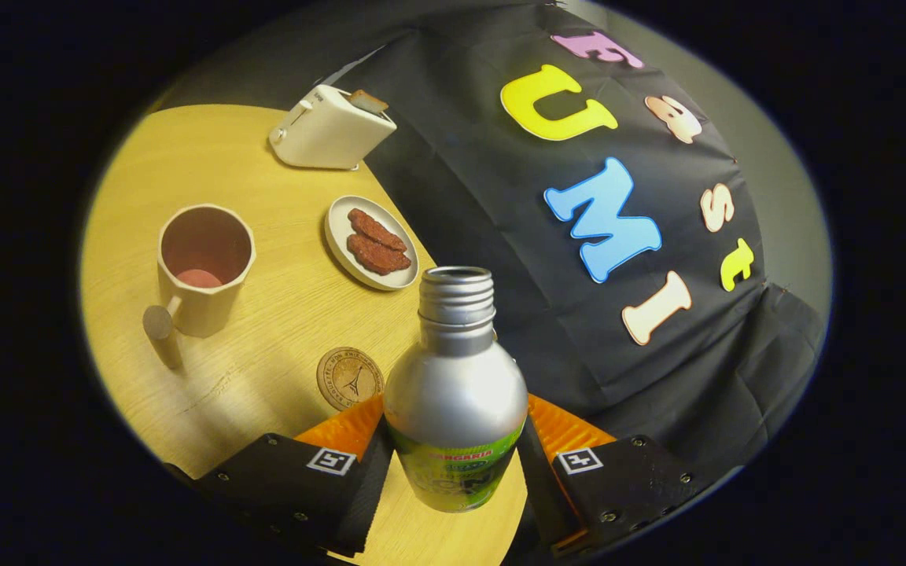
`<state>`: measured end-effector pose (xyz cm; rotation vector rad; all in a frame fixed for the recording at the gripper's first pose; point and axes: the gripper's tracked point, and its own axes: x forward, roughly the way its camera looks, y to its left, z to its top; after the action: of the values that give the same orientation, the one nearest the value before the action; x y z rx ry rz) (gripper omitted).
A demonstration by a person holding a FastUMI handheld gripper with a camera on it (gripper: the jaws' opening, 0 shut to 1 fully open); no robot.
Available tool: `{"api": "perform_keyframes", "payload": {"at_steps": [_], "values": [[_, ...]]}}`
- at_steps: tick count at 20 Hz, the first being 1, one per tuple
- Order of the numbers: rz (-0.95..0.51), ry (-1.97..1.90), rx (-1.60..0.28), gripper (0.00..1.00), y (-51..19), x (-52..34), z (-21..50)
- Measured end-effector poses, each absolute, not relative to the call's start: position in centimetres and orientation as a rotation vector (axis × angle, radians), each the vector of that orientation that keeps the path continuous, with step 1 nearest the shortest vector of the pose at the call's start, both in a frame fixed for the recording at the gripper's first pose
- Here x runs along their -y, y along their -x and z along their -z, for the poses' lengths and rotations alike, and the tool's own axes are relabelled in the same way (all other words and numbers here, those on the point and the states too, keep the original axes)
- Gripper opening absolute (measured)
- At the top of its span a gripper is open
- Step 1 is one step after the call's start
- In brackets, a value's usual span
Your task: Take the bottle from table, then pour the juice into the cup, finally place the bottle on the coaster
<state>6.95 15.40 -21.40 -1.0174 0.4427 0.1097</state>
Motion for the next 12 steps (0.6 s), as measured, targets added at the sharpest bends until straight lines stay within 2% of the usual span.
{"api": "perform_keyframes", "payload": {"at_steps": [12], "values": [[-0.170,1.302,-0.358,0.78,-7.9,-20.6,21.7]]}}
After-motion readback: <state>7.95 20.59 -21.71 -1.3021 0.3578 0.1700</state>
